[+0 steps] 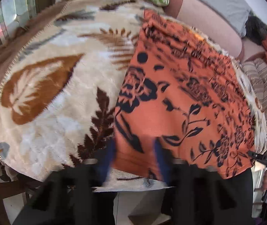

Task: Fold small clothes
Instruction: 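Grasp the shirt hem with both tools and lift it toward the collar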

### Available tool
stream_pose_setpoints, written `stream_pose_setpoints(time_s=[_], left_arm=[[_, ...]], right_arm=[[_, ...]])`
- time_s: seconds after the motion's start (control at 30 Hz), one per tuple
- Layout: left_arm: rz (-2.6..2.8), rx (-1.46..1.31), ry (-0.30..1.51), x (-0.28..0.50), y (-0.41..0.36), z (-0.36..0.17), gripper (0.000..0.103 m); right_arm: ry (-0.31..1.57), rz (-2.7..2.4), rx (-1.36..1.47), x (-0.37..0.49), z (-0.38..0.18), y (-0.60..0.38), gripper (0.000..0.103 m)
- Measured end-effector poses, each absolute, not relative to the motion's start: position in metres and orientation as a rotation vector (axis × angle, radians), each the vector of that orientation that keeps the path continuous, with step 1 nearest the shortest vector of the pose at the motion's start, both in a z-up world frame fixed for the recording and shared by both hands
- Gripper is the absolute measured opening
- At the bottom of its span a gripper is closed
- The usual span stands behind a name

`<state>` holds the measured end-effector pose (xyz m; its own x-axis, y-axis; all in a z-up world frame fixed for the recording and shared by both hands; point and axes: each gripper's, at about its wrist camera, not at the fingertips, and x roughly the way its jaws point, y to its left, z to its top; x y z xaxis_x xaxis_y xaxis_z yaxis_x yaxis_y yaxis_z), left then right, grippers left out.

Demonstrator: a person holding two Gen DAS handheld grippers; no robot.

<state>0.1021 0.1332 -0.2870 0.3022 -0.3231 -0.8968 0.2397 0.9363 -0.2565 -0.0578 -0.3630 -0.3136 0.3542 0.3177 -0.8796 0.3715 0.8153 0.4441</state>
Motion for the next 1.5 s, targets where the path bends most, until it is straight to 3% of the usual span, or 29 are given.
stream_pose_setpoints(time_s=[0.1, 0.33, 0.43, 0.47, 0.53, 0.57, 0.6, 0.7, 0.73, 0.77, 0.8, 0.83, 0.87, 0.9, 0.93, 0.97, 1.0, 1.3, 1.5], left_arm=[[-0.427, -0.091, 1.193, 0.102, 0.135, -0.287, 0.011], [-0.489, -0.148, 1.172, 0.102, 0.148, -0.277, 0.007], [-0.472, -0.040, 1.171, 0.102, 0.142, -0.280, 0.008], [-0.462, -0.035, 1.181, 0.103, 0.140, -0.283, 0.013], [-0.437, -0.022, 1.207, 0.106, 0.136, -0.289, 0.034], [-0.429, -0.012, 1.214, 0.106, 0.136, -0.292, 0.051], [-0.420, -0.003, 1.217, 0.106, 0.134, -0.294, 0.056], [-0.434, -0.010, 1.206, 0.105, 0.133, -0.295, 0.054], [-0.446, -0.019, 1.203, 0.105, 0.134, -0.295, 0.046], [-0.454, -0.027, 1.206, 0.106, 0.134, -0.295, 0.023], [-0.456, -0.032, 1.213, 0.107, 0.134, -0.296, 0.013], [-0.457, -0.039, 1.215, 0.107, 0.131, -0.297, 0.012], [-0.459, -0.041, 1.216, 0.107, 0.130, -0.296, 0.009], [-0.462, -0.041, 1.215, 0.107, 0.130, -0.296, 0.008], [-0.463, -0.038, 1.213, 0.107, 0.129, -0.295, 0.008], [-0.472, -0.039, 1.209, 0.106, 0.128, -0.293, 0.007], [-0.485, -0.044, 1.204, 0.105, 0.128, -0.290, 0.007], [-0.603, -0.195, 1.122, 0.115, 0.146, -0.234, 0.007], [-0.660, -0.264, 1.053, 0.166, 0.143, -0.192, 0.007]], right_arm=[[1.230, 0.005, 0.674, -0.056, -0.304, -0.361, 0.007], [1.072, 0.135, 0.845, -0.057, -0.258, -0.381, 0.006], [1.099, 0.098, 0.790, -0.052, -0.255, -0.380, 0.006], [1.117, 0.086, 0.789, -0.051, -0.261, -0.381, 0.006], [1.139, 0.091, 0.825, -0.053, -0.275, -0.384, 0.007], [1.163, 0.086, 0.845, -0.054, -0.286, -0.385, 0.010], [1.192, 0.066, 0.849, -0.054, -0.294, -0.384, 0.010], [1.257, 0.018, 0.878, -0.059, -0.314, -0.388, 0.015], [1.261, 0.010, 0.885, -0.061, -0.318, -0.390, 0.023], [1.258, 0.008, 0.901, -0.062, -0.321, -0.392, 0.037], [1.251, 0.006, 0.923, -0.063, -0.324, -0.392, 0.049], [1.236, -0.003, 0.941, -0.063, -0.326, -0.392, 0.074], [1.217, -0.002, 0.942, -0.064, -0.327, -0.391, 0.075], [1.205, 0.039, 0.926, -0.063, -0.325, -0.389, 0.074], [1.194, 0.077, 0.912, -0.060, -0.324, -0.386, 0.053], [1.202, 0.084, 0.888, -0.058, -0.322, -0.384, 0.011], [1.216, 0.080, 0.872, -0.056, -0.320, -0.383, 0.007], [1.005, 0.255, 0.968, -0.036, -0.242, -0.397, 0.007], [0.866, 0.271, 1.002, 0.009, -0.200, -0.427, 0.007]])
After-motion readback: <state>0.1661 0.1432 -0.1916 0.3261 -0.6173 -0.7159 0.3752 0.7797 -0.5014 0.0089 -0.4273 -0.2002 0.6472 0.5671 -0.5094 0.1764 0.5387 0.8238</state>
